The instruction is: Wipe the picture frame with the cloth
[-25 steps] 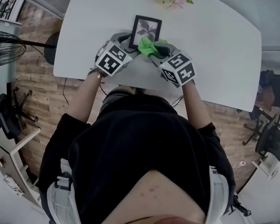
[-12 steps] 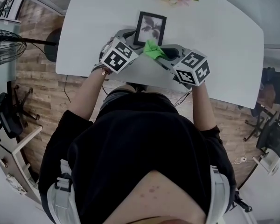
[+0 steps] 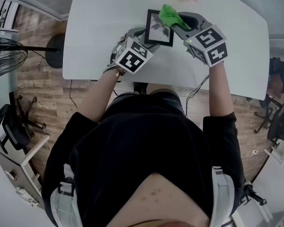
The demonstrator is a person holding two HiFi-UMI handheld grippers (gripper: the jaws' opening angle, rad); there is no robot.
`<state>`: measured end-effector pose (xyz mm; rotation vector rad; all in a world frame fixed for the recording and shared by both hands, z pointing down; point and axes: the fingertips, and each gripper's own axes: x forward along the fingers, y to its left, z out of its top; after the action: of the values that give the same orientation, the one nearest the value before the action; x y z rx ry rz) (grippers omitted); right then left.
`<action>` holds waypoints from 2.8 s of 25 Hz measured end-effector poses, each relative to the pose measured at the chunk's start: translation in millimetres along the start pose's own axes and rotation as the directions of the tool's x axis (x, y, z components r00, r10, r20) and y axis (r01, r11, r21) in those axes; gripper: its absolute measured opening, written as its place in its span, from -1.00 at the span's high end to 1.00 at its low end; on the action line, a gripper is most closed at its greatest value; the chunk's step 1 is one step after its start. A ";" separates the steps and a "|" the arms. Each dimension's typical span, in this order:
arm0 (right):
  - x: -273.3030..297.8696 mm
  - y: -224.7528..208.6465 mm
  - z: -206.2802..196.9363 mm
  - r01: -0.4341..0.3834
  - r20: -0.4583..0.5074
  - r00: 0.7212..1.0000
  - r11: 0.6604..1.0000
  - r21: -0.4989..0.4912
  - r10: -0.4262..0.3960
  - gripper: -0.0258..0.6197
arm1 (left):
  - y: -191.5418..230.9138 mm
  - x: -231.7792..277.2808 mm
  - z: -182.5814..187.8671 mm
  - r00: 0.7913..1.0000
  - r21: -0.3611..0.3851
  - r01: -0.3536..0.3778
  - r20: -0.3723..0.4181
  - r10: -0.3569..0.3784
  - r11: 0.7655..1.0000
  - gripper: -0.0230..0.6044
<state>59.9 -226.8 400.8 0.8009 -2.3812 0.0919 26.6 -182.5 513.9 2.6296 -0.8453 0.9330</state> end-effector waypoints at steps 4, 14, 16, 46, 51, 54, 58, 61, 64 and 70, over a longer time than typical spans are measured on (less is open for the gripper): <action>25.0 -13.4 2.1 0.084 -0.033 0.996 0.995 -0.058 -0.086 0.60 | 4.2 -4.9 -3.0 1.000 0.007 -0.004 0.005 0.004 1.000 -0.09; 70.9 -45.9 -16.4 0.160 -0.088 0.975 0.920 -0.358 -0.204 0.60 | 1.7 -1.3 -3.6 1.000 0.016 -0.002 0.000 0.002 1.000 -0.07; 77.4 -48.9 -20.5 0.155 -0.095 0.974 0.909 -0.387 -0.206 0.60 | 1.2 -1.1 -3.3 1.000 0.018 -0.003 -0.002 0.003 1.000 -0.07; 107.3 -27.9 -59.4 0.132 -0.142 0.967 0.896 -0.424 -0.210 0.62 | 1.4 -2.9 -1.4 1.000 0.020 -0.008 -0.002 0.008 1.000 -0.07; 104.4 -24.8 -60.1 0.138 -0.139 0.967 0.899 -0.416 -0.213 0.62 | 2.1 -2.7 -1.4 1.000 0.022 -0.009 0.000 0.009 1.000 -0.07; 103.3 -21.0 -61.9 0.141 -0.136 0.967 0.902 -0.408 -0.213 0.62 | 2.6 -2.5 -3.3 1.000 0.020 -0.008 -0.003 0.008 1.000 -0.07; 98.7 -15.7 -64.0 0.151 -0.125 0.969 0.908 -0.390 -0.214 0.62 | 2.8 -2.2 -2.9 1.000 0.019 -0.006 -0.002 0.006 1.000 -0.07; 96.5 -9.4 -66.8 0.142 -0.127 0.971 0.914 -0.379 -0.203 0.62 | 3.0 -2.9 -2.9 1.000 0.018 -0.007 -0.002 0.007 1.000 -0.07; 96.4 -1.2 -69.3 0.123 -0.134 0.974 0.924 -0.361 -0.182 0.62 | 3.8 -3.8 -4.1 1.000 0.021 -0.009 -0.003 0.009 1.000 -0.07; 93.6 0.9 -69.4 0.136 -0.117 0.977 0.941 -0.309 -0.179 0.62 | 4.8 -3.6 -2.4 1.000 0.021 -0.008 -0.002 0.008 1.000 -0.07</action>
<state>38.0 -257.7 511.0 0.8056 -2.1189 -0.2639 20.3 -183.8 513.5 2.6449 -0.8503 0.9512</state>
